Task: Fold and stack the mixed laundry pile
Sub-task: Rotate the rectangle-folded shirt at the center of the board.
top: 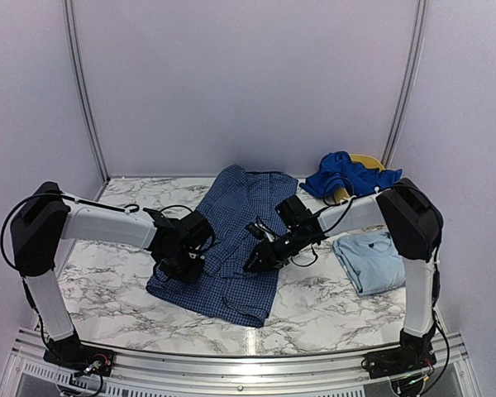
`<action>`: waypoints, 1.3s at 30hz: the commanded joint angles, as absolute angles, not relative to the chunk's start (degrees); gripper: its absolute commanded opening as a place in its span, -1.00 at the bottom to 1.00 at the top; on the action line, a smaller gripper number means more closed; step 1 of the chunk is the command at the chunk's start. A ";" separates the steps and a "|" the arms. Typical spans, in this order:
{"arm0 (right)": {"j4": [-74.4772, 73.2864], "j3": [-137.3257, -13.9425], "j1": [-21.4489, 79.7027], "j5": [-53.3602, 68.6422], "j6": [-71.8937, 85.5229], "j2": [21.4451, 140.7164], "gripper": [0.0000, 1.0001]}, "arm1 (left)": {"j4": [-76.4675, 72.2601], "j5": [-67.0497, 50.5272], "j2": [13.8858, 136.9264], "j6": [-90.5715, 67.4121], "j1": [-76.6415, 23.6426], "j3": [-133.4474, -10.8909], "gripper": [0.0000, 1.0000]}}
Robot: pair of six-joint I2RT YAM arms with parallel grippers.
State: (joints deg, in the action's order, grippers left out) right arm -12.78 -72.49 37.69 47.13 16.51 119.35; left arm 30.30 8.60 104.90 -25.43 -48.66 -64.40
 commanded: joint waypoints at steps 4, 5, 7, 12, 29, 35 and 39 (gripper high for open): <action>-15.53 -71.19 37.90 45.26 16.80 121.08 -0.06 | 34.14 10.40 104.92 -23.79 -48.47 -67.23 -1.00; -15.48 -71.21 37.85 45.26 16.79 121.23 -0.06 | 34.64 9.77 104.49 -23.55 -48.51 -67.96 -1.00; -15.55 -71.19 37.93 45.26 16.83 121.44 -0.06 | 35.74 8.18 103.39 -23.12 -48.53 -69.64 -1.00; -15.66 -71.17 37.86 45.35 16.61 121.72 -0.08 | 37.11 1.06 100.77 -22.84 -48.63 -73.18 -1.00; -15.25 -70.54 37.85 45.60 16.83 121.40 -0.11 | 34.10 -4.40 105.35 -24.46 -53.75 -68.62 -1.00; -15.21 -71.38 37.82 45.98 16.34 118.95 -0.05 | 31.75 -2.30 105.40 -25.91 -53.00 -67.98 -0.75; -15.30 -71.93 37.57 46.06 15.12 115.59 0.00 | 25.57 -5.52 97.77 -26.15 -51.88 -66.39 -0.21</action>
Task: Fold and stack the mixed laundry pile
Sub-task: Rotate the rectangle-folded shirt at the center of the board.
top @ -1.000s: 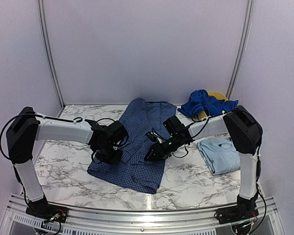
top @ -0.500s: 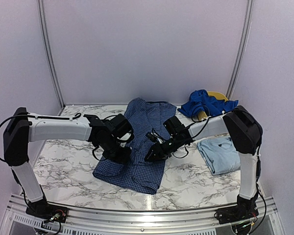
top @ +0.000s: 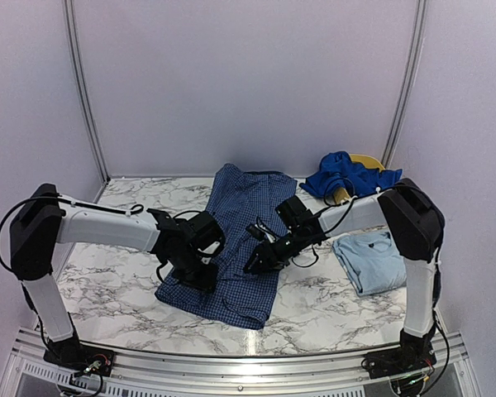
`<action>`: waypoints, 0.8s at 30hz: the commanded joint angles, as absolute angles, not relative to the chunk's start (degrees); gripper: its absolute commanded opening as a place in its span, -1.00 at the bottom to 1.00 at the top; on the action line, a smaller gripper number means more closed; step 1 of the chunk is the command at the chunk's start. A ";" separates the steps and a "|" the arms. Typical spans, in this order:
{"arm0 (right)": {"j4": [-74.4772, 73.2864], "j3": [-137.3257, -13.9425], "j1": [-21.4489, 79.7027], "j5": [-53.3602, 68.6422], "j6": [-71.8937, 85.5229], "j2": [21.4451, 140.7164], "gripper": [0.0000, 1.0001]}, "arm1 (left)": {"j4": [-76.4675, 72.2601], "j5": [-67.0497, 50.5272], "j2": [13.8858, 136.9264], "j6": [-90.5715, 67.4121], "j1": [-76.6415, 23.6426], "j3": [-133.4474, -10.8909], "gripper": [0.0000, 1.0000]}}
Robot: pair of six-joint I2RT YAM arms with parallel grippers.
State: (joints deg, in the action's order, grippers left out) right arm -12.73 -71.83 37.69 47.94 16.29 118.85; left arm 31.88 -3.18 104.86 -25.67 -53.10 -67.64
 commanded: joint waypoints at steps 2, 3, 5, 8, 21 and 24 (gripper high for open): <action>-15.40 -71.90 36.93 45.97 14.79 113.97 0.02 | 23.46 -7.84 94.41 -27.45 -49.21 -65.41 -0.10; -15.73 -71.88 36.65 45.80 14.83 113.37 0.02 | 22.02 -9.16 92.53 -28.21 -47.68 -64.57 -0.08; -16.07 -71.88 35.96 45.70 15.06 112.20 0.02 | 20.74 -10.51 90.37 -29.75 -44.19 -63.46 -0.05; -15.09 -71.77 35.05 45.62 16.36 111.18 0.04 | 19.27 -11.68 88.91 -31.49 -39.72 -62.25 -0.03; -11.49 -75.40 34.27 46.34 20.60 115.86 0.06 | 15.07 -11.84 101.44 -32.10 -27.49 -69.43 -0.15; -14.05 -75.18 34.22 45.72 18.95 117.55 0.07 | 17.70 -11.57 105.22 -29.96 -25.89 -71.59 -0.11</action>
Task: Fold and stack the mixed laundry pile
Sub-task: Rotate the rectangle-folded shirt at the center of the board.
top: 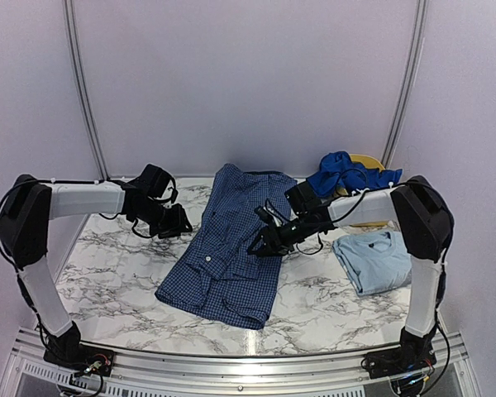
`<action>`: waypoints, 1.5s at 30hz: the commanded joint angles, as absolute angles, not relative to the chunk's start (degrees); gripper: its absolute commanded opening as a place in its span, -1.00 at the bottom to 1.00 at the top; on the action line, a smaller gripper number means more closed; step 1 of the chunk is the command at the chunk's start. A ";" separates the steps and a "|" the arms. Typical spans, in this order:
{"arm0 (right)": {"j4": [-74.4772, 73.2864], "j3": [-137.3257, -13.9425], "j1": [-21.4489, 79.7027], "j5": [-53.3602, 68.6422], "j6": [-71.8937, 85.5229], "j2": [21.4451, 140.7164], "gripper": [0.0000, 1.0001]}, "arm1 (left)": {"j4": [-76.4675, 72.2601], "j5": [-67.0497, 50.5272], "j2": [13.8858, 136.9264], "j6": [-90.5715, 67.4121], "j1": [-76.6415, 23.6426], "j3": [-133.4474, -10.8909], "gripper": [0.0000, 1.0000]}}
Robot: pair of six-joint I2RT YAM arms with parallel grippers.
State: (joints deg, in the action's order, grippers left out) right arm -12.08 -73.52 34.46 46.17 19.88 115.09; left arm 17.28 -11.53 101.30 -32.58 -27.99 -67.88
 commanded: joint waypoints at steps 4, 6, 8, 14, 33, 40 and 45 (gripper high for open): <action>-16.22 -73.92 34.24 45.00 16.68 119.60 0.06 | 18.89 -13.36 104.23 -27.44 -25.97 -66.96 0.02; -17.43 -73.63 34.21 44.58 16.09 120.67 0.06 | 18.82 -14.96 102.49 -26.91 -26.29 -63.30 0.07; -18.24 -73.23 34.06 44.21 15.60 121.37 0.06 | 18.69 -16.73 100.64 -26.70 -27.31 -59.61 0.05; -21.98 -72.50 31.18 42.46 13.62 121.79 0.05 | 18.63 -18.84 96.30 -28.60 -32.65 -52.44 -0.41; -27.57 -72.86 30.73 39.20 9.56 108.47 0.06 | 20.55 -9.01 98.12 -24.72 -32.02 -69.82 -0.06; -24.19 -70.62 36.09 38.48 15.07 109.90 0.05 | 21.74 -6.85 123.93 -24.40 -28.04 -103.54 0.28; -23.68 -68.82 37.34 37.36 16.71 110.72 0.05 | 24.18 -7.39 139.05 -26.97 -26.91 -119.89 0.32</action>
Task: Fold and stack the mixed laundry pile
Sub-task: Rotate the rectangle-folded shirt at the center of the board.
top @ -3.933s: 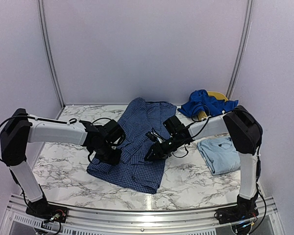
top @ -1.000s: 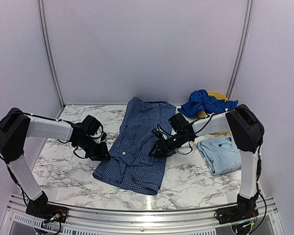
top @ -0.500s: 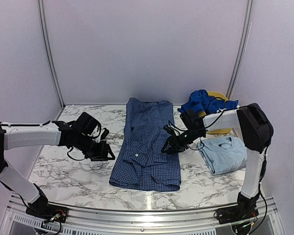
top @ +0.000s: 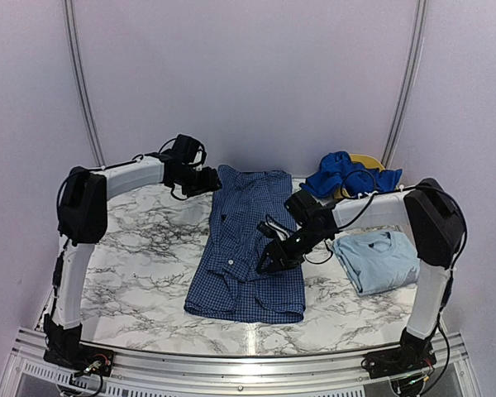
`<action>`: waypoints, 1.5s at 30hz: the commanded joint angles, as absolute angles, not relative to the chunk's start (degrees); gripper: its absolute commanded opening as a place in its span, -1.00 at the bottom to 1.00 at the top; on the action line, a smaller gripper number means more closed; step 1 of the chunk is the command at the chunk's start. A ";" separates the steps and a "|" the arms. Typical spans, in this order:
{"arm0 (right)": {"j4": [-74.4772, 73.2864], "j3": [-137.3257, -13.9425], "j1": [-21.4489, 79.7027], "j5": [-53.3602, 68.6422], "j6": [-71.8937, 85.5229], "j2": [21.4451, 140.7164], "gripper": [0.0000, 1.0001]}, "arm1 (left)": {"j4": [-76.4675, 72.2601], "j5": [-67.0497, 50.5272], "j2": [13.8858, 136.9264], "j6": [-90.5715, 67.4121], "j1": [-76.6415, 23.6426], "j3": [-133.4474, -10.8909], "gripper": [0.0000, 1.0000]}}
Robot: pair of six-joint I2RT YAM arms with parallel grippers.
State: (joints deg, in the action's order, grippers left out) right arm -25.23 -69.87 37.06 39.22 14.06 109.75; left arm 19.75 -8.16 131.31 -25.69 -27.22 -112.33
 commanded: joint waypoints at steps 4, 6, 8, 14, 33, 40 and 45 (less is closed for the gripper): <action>-23.72 -65.90 37.33 36.91 16.97 111.66 0.04 | 24.03 -12.97 146.13 -28.49 -26.90 -127.55 -0.22; -24.00 -64.61 37.23 36.70 16.75 111.80 0.03 | 24.02 -13.55 146.64 -29.18 -26.89 -126.78 -0.61; -24.93 -63.46 36.40 35.81 16.07 111.93 0.00 | 23.70 -12.48 143.90 -29.44 -26.89 -121.73 -0.96; -29.33 -63.16 29.01 31.23 9.91 113.60 -0.06 | 16.95 -3.54 122.71 -33.89 -26.89 -89.72 -1.00; -42.66 -85.79 27.87 30.71 -0.83 109.85 0.05 | 26.43 2.02 79.70 -32.36 -23.04 -57.48 0.28; -30.90 -61.94 31.20 39.36 11.52 98.28 0.07 | 29.52 -2.65 84.77 -27.90 -15.59 -59.19 0.35; -25.39 -56.45 32.54 39.44 13.72 102.12 0.07 | 29.25 -6.68 89.07 -23.18 -9.93 -61.45 0.44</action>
